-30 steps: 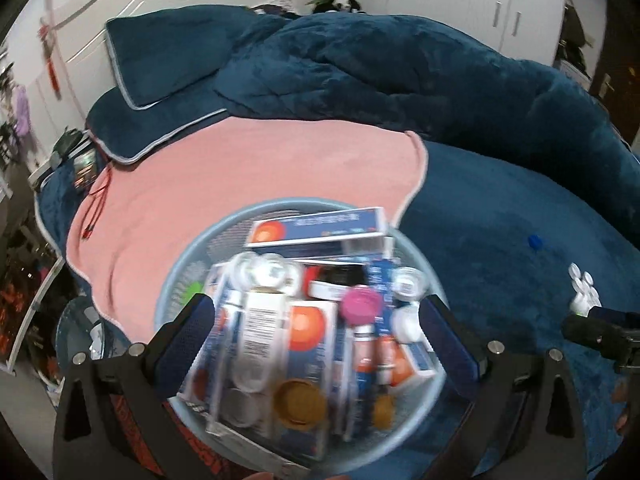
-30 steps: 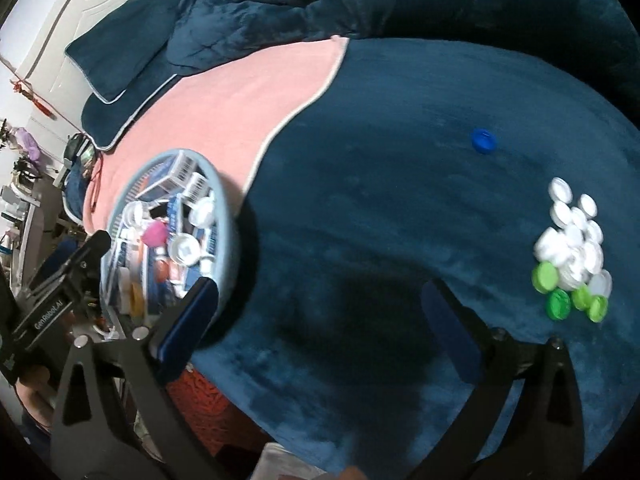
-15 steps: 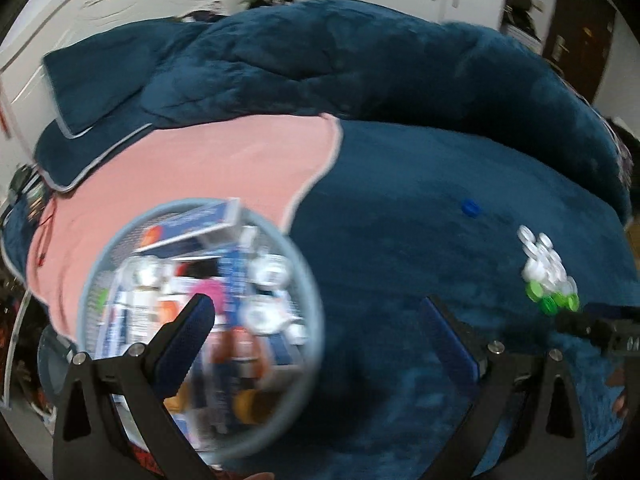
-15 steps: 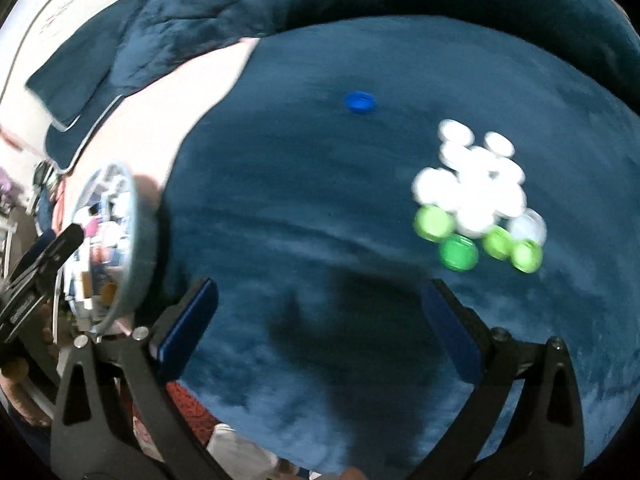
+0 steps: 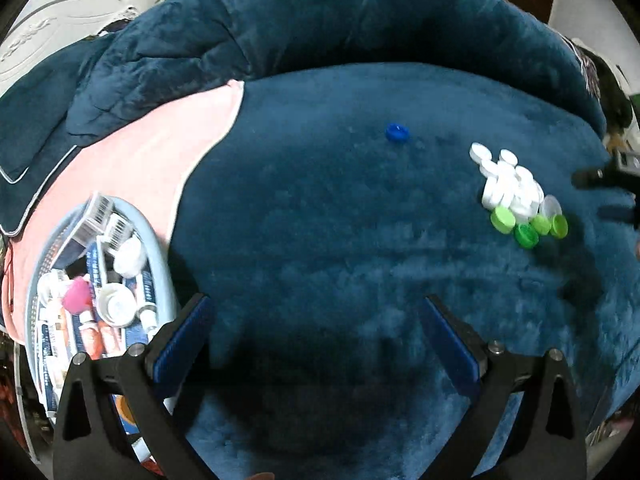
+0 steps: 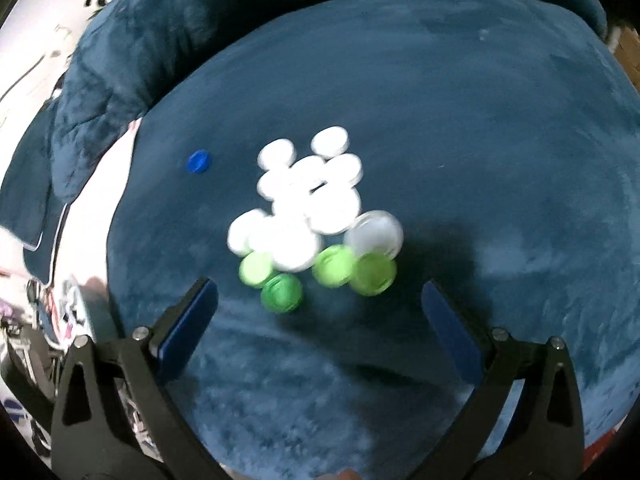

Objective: Organize objects
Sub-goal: 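Move both open tools back over the caps on the blanket, then grasp a clear plastic cap with the right tool while the left tool grasps the blue cap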

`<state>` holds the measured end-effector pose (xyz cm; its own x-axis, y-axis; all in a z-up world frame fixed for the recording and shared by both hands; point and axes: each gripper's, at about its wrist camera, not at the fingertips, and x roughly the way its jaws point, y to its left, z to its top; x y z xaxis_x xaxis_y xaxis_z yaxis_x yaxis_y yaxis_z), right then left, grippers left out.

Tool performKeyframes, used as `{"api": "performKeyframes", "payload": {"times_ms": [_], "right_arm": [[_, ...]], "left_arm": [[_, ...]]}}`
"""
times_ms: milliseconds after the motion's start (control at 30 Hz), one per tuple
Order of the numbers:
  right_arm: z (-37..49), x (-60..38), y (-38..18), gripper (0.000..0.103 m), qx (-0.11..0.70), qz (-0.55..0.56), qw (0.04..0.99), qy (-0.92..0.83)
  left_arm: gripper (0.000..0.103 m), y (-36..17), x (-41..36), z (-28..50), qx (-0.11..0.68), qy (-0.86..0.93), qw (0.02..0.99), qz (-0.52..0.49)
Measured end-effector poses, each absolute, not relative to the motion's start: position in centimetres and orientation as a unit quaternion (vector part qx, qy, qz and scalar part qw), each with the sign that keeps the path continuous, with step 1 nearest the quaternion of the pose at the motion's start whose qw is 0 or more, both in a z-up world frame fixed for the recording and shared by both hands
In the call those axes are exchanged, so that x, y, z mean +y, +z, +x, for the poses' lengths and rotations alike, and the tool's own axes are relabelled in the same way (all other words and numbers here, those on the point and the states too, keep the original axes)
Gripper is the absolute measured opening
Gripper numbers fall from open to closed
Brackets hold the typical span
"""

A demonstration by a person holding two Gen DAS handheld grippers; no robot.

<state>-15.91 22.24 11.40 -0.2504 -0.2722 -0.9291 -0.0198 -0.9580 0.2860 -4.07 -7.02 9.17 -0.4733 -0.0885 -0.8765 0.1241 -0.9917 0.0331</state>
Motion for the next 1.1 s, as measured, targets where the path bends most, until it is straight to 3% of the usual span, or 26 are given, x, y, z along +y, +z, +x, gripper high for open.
{"api": "performKeyframes", "payload": {"times_ms": [200,333,600,733,1100], "right_arm": [[-18.3,24.9,9.4,0.101,-0.078,0.613,0.013,-0.786],[-19.0,23.7,8.2,0.082,-0.089,0.63,0.039,-0.771],[-19.8,21.5,5.7,0.066,-0.036,0.651,0.017,-0.758],[-19.9,21.7,4.9,0.042,-0.023,0.651,0.007,-0.758],[-18.3,24.9,9.4,0.042,-0.117,0.624,0.038,-0.772]], "left_arm": [[0.102,7.7,-7.0,-4.3,0.015,-0.851,0.058,0.522],[0.102,7.1,-7.0,-4.4,0.016,-0.848,0.056,0.526],[0.102,7.1,-7.5,-4.0,0.017,-0.848,0.056,0.526],[0.102,7.0,-7.8,-3.9,0.017,-0.848,0.057,0.527],[0.102,8.1,-6.7,-7.1,0.053,-0.856,0.035,0.513]]}}
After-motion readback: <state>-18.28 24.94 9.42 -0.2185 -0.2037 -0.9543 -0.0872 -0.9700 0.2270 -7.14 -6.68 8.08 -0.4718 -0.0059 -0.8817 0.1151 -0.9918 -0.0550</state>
